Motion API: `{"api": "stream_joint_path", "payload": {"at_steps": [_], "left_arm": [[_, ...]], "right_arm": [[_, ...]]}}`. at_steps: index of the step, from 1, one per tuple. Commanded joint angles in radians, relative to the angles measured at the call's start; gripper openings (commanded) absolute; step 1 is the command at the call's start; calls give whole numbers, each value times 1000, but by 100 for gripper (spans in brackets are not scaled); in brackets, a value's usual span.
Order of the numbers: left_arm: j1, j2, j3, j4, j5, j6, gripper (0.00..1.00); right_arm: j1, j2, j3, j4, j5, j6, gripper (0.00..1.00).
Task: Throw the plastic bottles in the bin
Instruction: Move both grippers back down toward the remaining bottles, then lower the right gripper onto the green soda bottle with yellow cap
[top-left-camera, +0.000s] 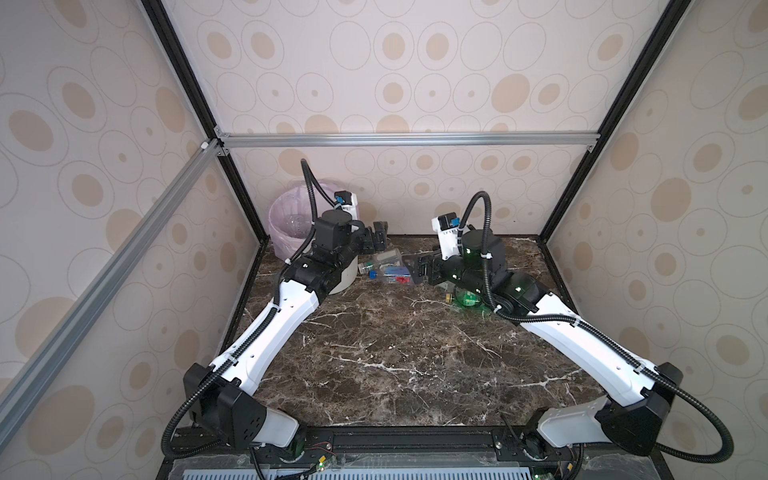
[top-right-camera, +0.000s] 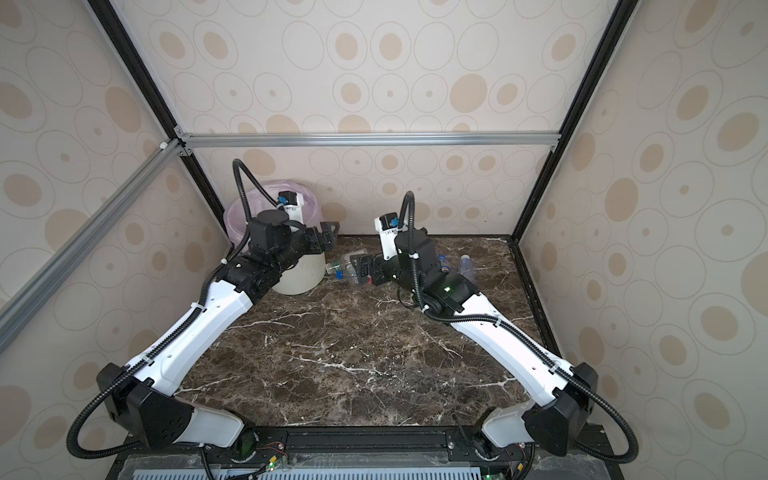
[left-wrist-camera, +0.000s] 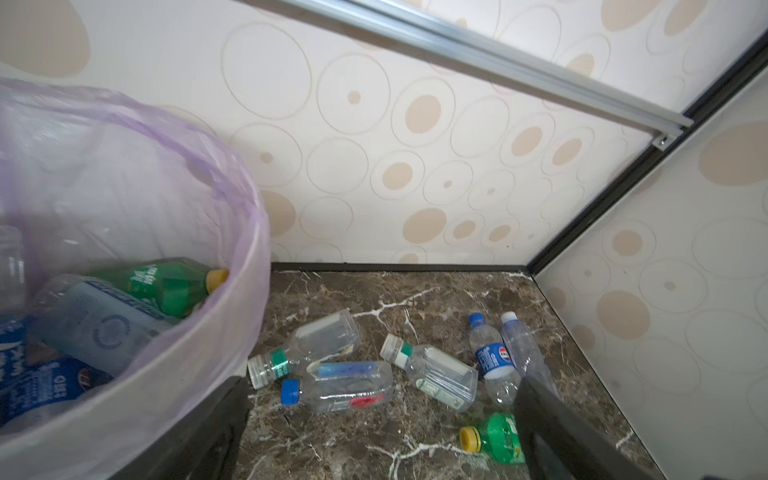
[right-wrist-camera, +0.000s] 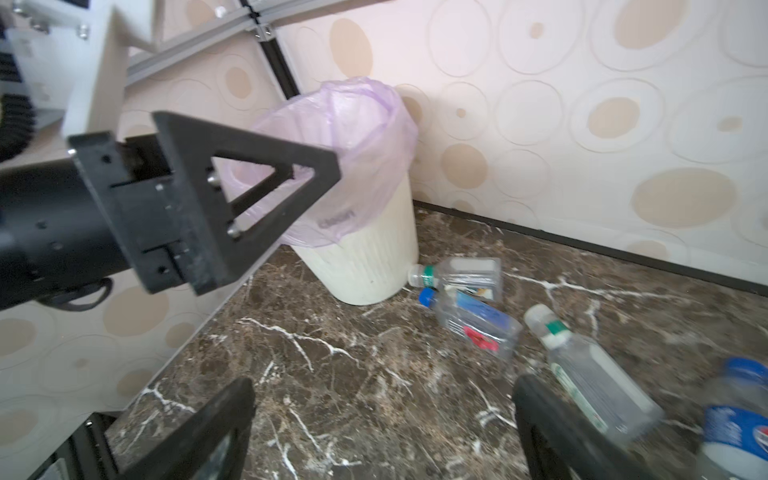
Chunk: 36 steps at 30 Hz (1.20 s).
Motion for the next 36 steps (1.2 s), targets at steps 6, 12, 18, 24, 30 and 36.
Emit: {"api": "stream_joint_path", "payload": {"at_steps": [6, 12, 18, 24, 30, 36], "left_arm": [[-124, -17, -127, 87, 9, -75, 99], [-192, -6, -274, 170, 38, -151, 99], [-221, 19, -380, 260, 111, -253, 99], [-234, 44, -433, 297, 133, -293, 99], [-235, 63, -430, 290, 145, -295, 99], [-236, 67, -435, 288, 138, -305, 99]], "right_arm": [[-192, -115, -180, -139, 61, 76, 100], [-325, -98, -270, -186, 15, 129, 100], [-401, -52, -325, -154, 4, 132, 100], [-464, 26, -344, -107, -14, 130, 100], [-509, 128, -329, -91, -28, 120, 100], [-543, 206, -315, -78, -39, 106, 100]]}}
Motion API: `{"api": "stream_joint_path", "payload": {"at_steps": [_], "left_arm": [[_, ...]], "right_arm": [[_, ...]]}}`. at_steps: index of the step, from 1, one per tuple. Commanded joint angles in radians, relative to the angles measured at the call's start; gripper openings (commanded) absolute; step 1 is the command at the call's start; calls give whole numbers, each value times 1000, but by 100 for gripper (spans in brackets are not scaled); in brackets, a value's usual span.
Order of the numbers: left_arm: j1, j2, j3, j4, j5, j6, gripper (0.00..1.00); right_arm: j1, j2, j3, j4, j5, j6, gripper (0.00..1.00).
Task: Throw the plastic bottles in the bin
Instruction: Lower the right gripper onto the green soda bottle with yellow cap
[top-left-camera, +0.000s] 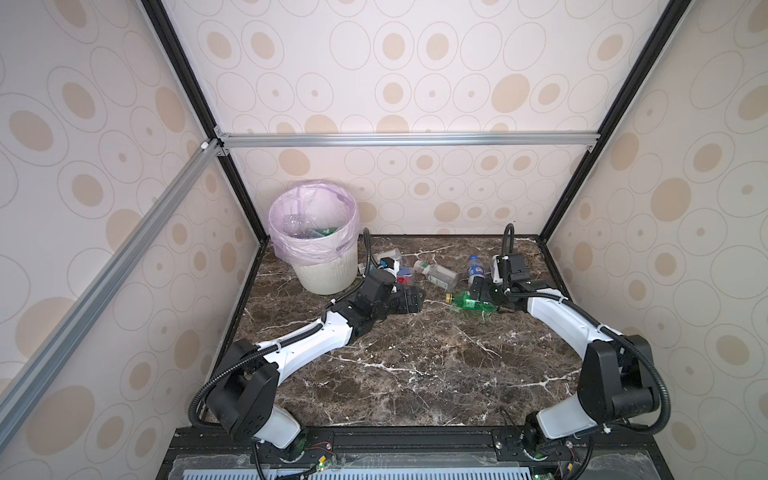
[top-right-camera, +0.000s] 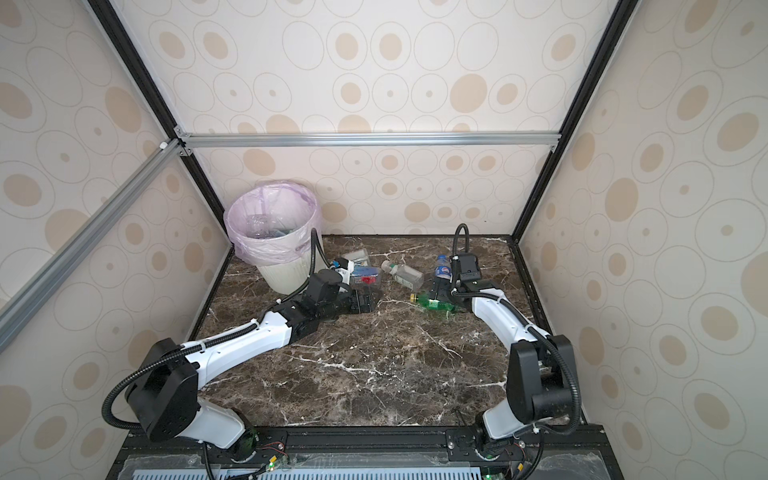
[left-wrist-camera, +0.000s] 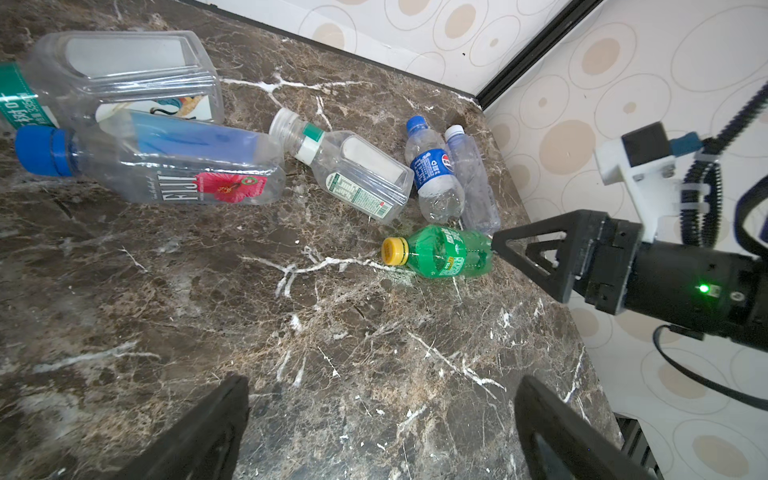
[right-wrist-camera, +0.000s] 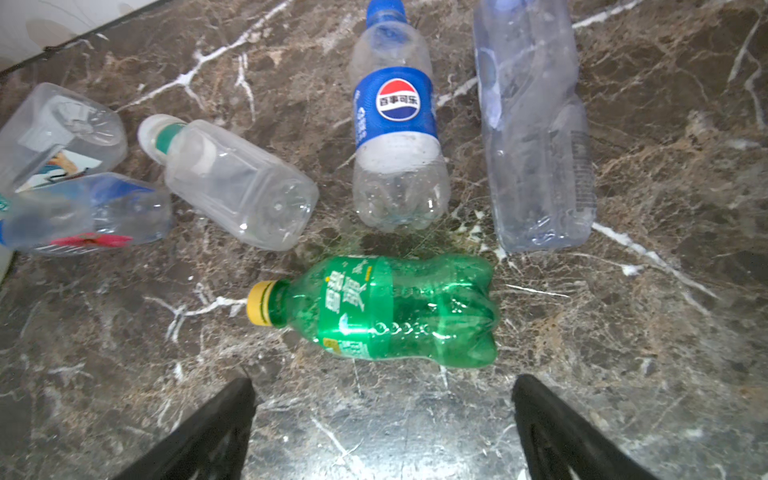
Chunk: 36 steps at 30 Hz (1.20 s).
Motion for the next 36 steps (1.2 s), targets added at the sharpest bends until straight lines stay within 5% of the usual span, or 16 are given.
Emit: {"api": "stream_joint_path", "payload": {"at_steps": [1, 12, 24, 36], "left_arm": [[-6, 5, -1, 29, 0, -31, 99], [-6, 22, -7, 42, 17, -50, 99], [-5, 36, -36, 70, 32, -79, 99], [-5, 46, -22, 78, 49, -84, 99]], "right_arm": [[-9, 33, 20, 18, -12, -17, 100], [-11, 118, 36, 47, -37, -6, 100], [-4, 22, -75, 71, -115, 72, 97], [-19, 86, 78, -14, -23, -26, 99]]}}
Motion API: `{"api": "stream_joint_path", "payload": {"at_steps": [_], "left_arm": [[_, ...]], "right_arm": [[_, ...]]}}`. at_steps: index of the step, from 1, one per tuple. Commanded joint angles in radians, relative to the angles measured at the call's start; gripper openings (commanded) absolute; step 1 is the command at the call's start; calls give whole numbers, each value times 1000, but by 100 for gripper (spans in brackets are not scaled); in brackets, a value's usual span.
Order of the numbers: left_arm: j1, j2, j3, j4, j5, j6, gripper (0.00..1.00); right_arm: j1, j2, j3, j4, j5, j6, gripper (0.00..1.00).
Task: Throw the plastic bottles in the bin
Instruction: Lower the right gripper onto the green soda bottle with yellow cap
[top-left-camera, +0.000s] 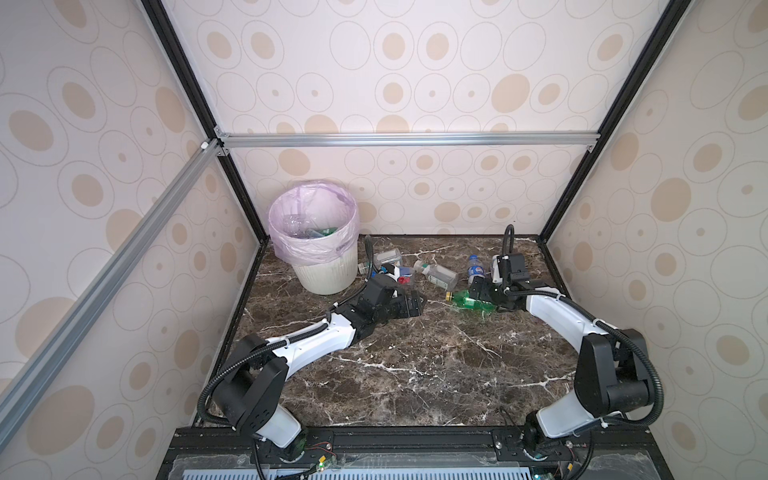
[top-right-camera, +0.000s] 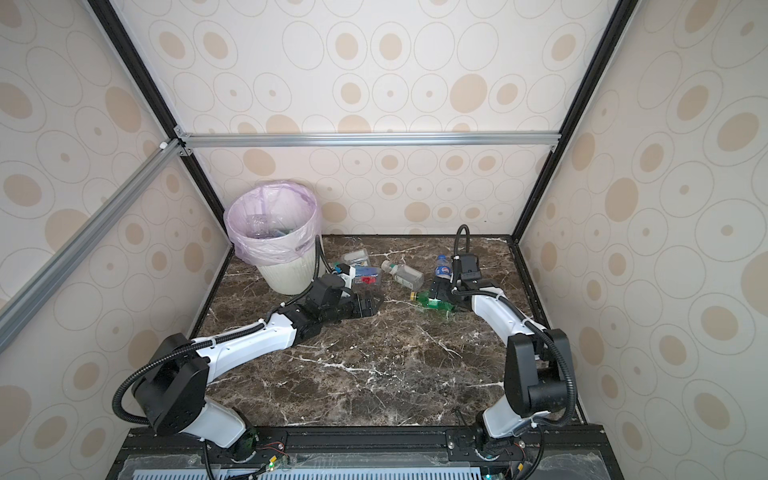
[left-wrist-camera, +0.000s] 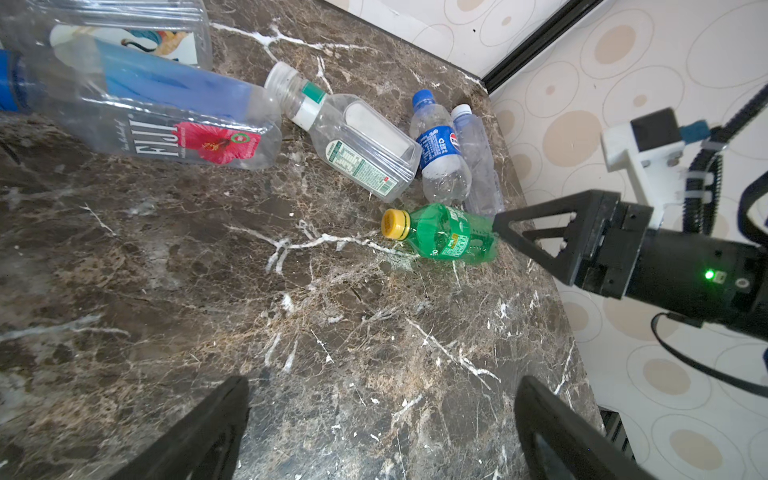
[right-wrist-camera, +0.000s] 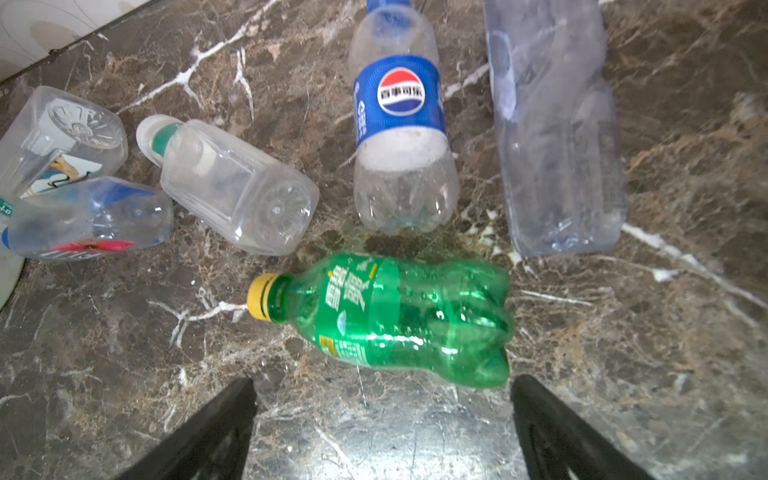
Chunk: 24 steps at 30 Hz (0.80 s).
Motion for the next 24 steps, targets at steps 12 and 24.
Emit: {"api": "stream_joint_path", "payload": {"at_steps": [12, 24], "left_arm": [[-6, -27, -15, 12, -12, -21, 99], [-5, -7, 2, 22, 6, -23, 99]], "right_arm": [[-13, 153, 83, -13, -38, -20, 99], [7, 61, -42, 5, -77, -17, 99]]}}
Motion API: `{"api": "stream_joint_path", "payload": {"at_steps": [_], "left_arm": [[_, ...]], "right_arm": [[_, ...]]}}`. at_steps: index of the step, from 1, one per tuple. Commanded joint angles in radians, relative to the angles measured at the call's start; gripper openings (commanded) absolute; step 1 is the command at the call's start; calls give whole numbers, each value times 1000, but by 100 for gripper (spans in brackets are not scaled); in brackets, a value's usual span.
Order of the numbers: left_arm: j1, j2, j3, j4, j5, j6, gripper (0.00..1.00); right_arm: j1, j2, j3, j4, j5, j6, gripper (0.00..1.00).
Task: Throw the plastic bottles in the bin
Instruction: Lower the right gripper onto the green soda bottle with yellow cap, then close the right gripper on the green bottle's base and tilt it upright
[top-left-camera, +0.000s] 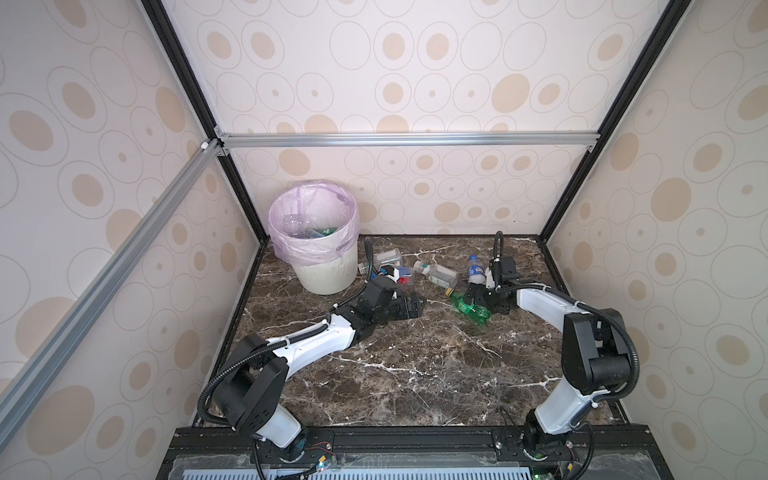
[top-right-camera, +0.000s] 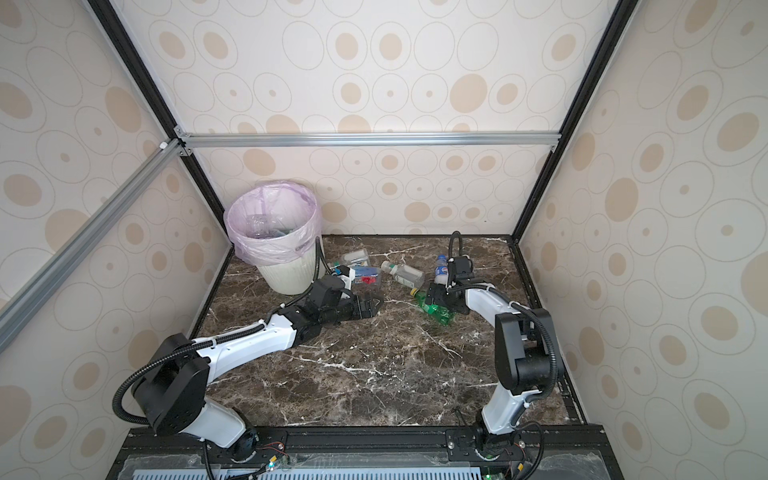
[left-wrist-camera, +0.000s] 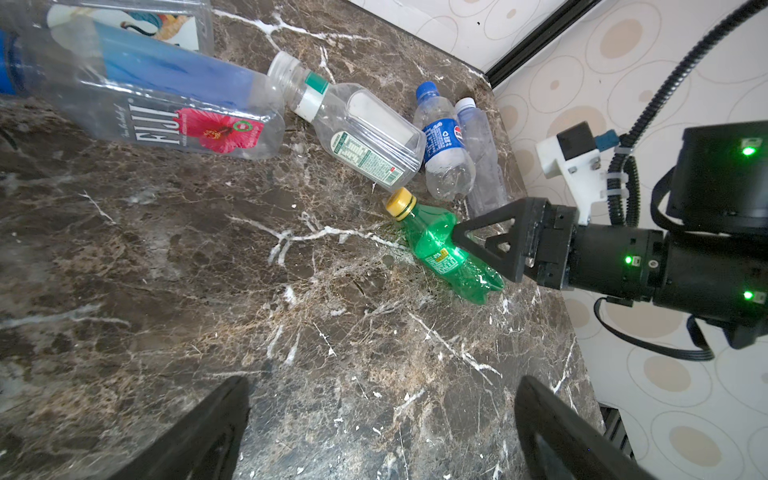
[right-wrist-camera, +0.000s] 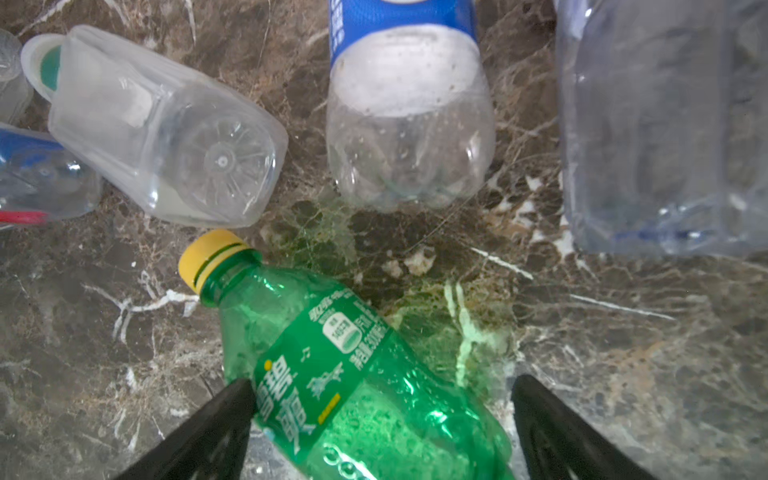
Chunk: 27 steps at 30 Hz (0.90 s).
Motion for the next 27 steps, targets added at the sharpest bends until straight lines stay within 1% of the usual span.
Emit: {"api": "stream_joint_path", "payload": {"at_steps": [1, 9, 17, 22, 27], "left_arm": [[-6, -4, 13, 18, 4, -19, 99], [-5, -24, -20, 25, 0, -29, 99], [-9, -32, -53, 47, 6, -51, 99], [-8, -30, -56, 44, 8, -48, 99], [-9, -24, -53, 51, 15, -57, 99]], "right_arm": [[12, -61, -28, -4, -12, 2, 99], [51, -120, -85, 1, -35, 1, 99], [84, -156, -127, 3, -48, 9, 95], [120, -160, -129, -16, -10, -15, 92], [128, -141, -129, -23, 3, -22, 88]]}}
